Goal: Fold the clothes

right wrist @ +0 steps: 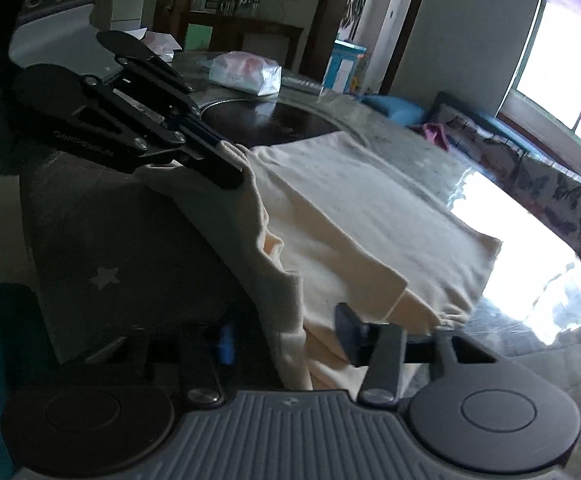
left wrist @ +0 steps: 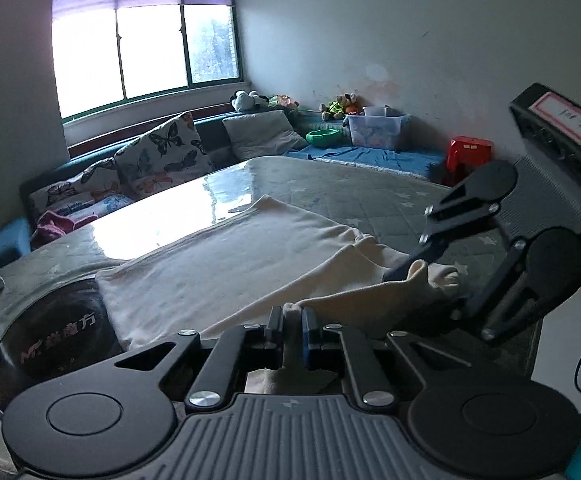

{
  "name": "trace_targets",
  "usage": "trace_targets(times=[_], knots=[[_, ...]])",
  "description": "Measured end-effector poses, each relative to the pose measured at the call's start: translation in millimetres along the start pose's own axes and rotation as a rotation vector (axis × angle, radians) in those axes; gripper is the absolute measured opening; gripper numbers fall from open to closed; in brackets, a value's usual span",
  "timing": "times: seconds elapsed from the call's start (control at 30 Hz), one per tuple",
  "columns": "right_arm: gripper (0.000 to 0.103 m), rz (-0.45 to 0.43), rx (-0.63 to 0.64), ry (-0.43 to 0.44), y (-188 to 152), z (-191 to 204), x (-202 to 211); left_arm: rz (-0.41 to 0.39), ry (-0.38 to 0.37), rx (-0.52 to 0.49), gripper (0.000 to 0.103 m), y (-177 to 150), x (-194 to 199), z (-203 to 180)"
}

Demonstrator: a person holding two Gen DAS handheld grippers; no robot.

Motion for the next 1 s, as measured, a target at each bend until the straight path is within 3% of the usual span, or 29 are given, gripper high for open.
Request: trace_targets(times=[0.13, 0.33, 0.63, 0.8, 0.93, 1.0], knots=[[0.019, 0.014, -0.048, 0.037, 6.0, -10.5, -2.6, 0.015, 0.006, 0.005, 0.014, -6.5, 4.1, -0.8], [0.016, -0.003, -0.111, 0.059, 17.6, -20.8, 3.8, 0.028, 0.028, -0.051, 0.037, -23.5, 18.2, -12.8], [0.014, -0.044, -0.215, 0.075, 30.8, -33.6, 11.1, 0.064, 0.099, -0.135, 0.041, -46.6, 20.7, -18.7], [0.014, -0.052, -0.229, 0.059, 33.4, -34.2, 11.1, 0.06, 0.157, -0.185, 0.038, -51.1, 16.1, -15.2], [0.013, -0.061, -0.24, 0.051, 29.9, -32.1, 10.6, 0.046, 0.17, -0.211, 0.017, -53.2, 18.1, -15.0], [0.013, -0.072, -0.246, 0.046, 27.6, -30.8, 11.7, 0.033, 0.171, -0.198, 0.012, -50.5, 22.5, -14.3]])
Point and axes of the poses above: each gripper's, at about its wrist camera, not at the fingertips, and x roughly against the way its jaws point, z to its left, y to its top, the point moved 4 cm from there along -x, roughly the way its jaws point, and after that the axes turned 3 degrees about z, right-handed, at the moved point
